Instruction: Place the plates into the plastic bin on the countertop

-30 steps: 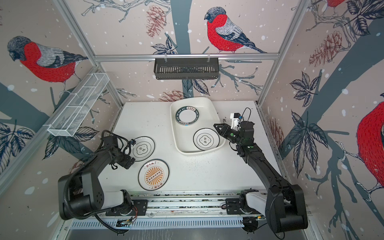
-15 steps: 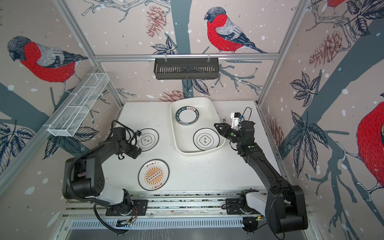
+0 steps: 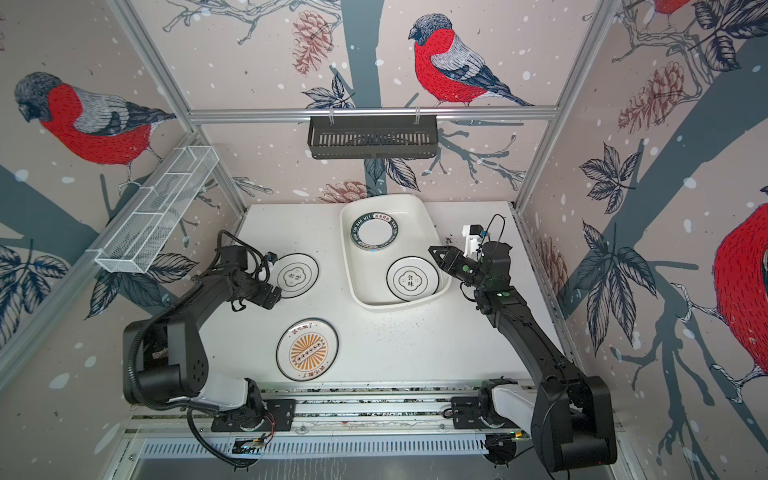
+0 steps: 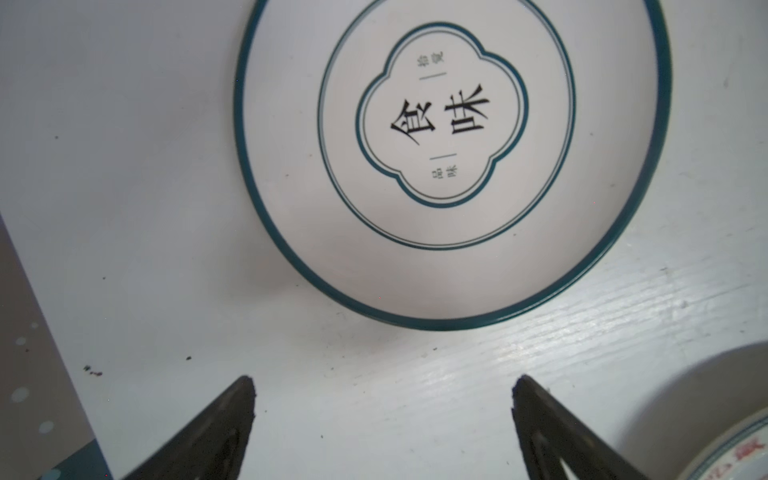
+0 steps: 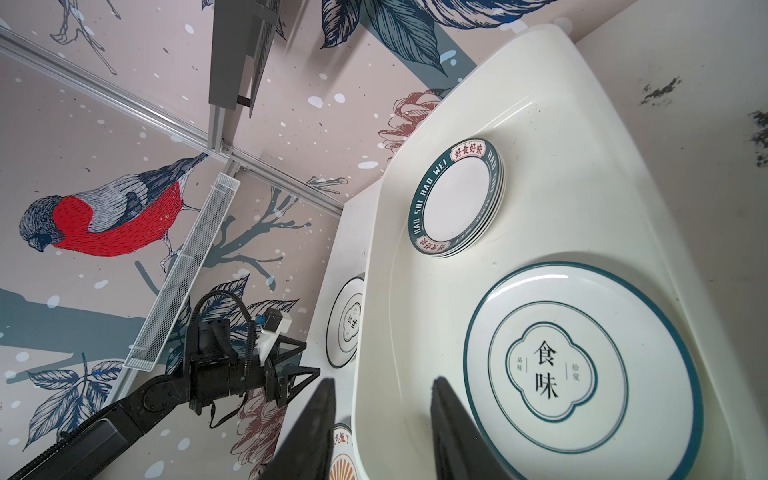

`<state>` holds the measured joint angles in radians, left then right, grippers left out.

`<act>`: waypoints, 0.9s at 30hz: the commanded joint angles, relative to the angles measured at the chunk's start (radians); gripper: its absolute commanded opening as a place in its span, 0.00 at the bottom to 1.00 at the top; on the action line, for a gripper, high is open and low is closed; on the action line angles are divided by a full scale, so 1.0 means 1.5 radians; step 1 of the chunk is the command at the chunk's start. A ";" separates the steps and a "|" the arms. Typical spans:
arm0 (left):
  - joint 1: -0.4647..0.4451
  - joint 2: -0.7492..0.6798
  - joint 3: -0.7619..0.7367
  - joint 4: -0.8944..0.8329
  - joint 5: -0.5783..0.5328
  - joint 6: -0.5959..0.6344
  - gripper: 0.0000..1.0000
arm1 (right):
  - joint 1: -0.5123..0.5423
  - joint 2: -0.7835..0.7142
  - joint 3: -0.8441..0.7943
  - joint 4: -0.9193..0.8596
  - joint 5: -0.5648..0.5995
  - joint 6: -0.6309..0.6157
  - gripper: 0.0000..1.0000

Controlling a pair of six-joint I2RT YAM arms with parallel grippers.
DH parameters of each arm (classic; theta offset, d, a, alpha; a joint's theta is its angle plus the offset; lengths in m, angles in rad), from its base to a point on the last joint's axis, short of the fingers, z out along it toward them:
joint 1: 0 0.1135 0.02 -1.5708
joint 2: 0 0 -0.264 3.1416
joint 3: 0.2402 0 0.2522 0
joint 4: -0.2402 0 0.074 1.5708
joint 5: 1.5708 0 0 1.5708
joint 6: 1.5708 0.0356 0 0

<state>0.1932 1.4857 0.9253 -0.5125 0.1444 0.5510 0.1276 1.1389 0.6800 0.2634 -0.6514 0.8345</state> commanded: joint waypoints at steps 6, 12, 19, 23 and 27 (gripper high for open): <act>0.027 0.098 0.153 -0.104 0.086 -0.152 0.91 | 0.004 0.007 0.001 0.027 -0.007 0.002 0.40; 0.030 0.201 0.254 -0.117 0.085 -0.184 0.86 | 0.004 -0.005 -0.003 0.017 -0.003 -0.001 0.40; 0.033 0.289 0.357 -0.157 0.096 -0.184 0.72 | 0.002 -0.009 -0.003 0.014 -0.003 -0.002 0.40; 0.033 0.314 0.375 -0.158 0.104 -0.188 0.69 | 0.003 -0.004 -0.005 0.018 -0.003 0.001 0.40; 0.038 0.330 0.380 -0.158 0.112 -0.189 0.67 | 0.003 -0.006 -0.007 0.020 -0.003 0.003 0.40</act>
<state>0.2428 1.9686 1.4834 -0.7200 0.2882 0.2680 0.1303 1.1328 0.6708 0.2672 -0.6514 0.8375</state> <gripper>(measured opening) 0.672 0.397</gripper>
